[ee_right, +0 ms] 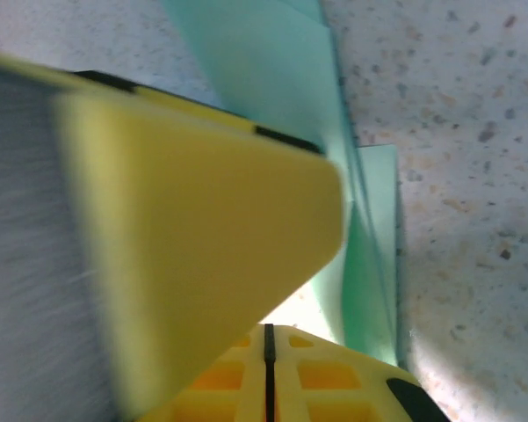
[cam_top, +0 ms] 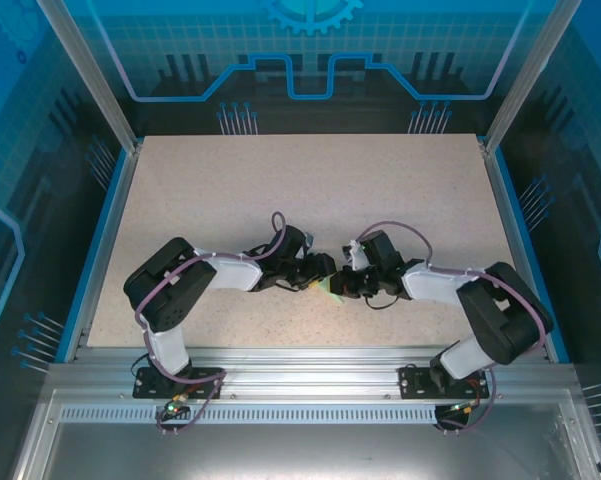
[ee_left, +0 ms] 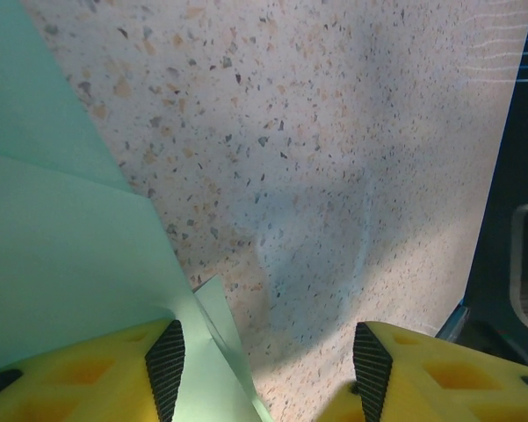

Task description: Fold a paper plane with a square sheet of paper (pick it up from the middle)

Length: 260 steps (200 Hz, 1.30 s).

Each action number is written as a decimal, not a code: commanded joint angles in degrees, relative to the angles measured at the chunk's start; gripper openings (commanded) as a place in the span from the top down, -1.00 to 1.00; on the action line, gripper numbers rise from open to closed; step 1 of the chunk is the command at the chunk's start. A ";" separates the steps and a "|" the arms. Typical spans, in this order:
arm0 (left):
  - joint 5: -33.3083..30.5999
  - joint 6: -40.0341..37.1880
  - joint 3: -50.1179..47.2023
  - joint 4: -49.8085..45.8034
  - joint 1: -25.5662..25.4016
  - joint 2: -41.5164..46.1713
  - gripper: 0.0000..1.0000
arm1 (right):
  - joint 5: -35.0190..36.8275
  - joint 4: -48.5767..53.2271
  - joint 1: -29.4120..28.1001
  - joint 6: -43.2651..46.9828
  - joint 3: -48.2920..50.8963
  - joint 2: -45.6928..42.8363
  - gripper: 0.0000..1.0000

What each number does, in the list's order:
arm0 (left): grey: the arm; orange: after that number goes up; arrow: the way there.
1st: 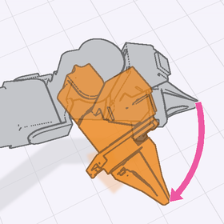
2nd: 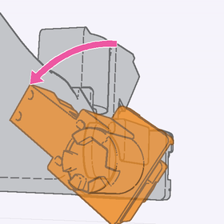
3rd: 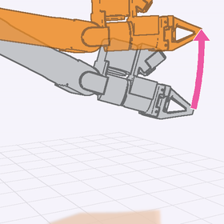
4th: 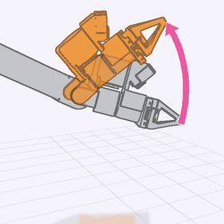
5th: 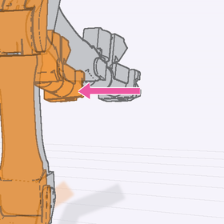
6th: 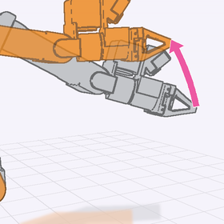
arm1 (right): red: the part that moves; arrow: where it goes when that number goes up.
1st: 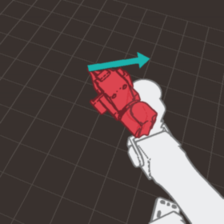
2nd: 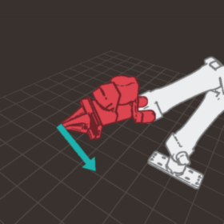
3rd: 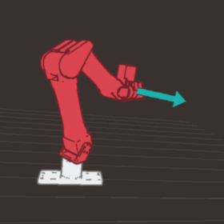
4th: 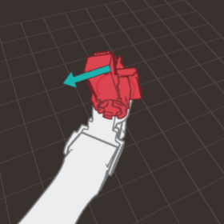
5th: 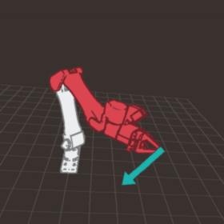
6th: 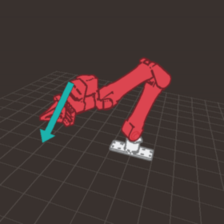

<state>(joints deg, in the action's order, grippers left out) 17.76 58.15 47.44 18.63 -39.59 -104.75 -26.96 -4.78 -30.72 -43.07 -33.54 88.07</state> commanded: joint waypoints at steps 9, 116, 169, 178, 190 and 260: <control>-0.71 0.02 0.11 -2.02 0.37 -2.92 -0.16 | 2.30 -3.18 -0.56 -3.82 -0.27 4.46 0.83; -1.55 -0.58 -0.22 -3.58 0.58 -3.09 -0.15 | 1.28 12.24 1.80 3.19 6.93 -0.68 0.83; -0.80 -0.58 0.02 -3.33 0.63 -3.27 -0.16 | 4.99 17.34 1.86 4.88 5.57 -2.59 0.82; -0.66 -0.59 0.05 -3.42 0.61 -3.27 -0.16 | 5.41 17.93 1.81 5.05 4.80 -3.47 0.82; -0.47 -0.71 0.11 -3.57 0.61 -3.27 -0.16 | 5.16 18.25 1.75 5.27 3.74 -5.37 0.82; 0.35 -0.81 1.01 -3.76 0.60 -3.53 -0.16 | -0.95 8.10 -0.86 0.56 -1.68 -4.55 0.74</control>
<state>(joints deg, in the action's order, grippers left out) 18.59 58.35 47.94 18.33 -39.48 -105.12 -25.80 7.25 -30.33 -39.86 -32.99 80.40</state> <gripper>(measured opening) 0.581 0.130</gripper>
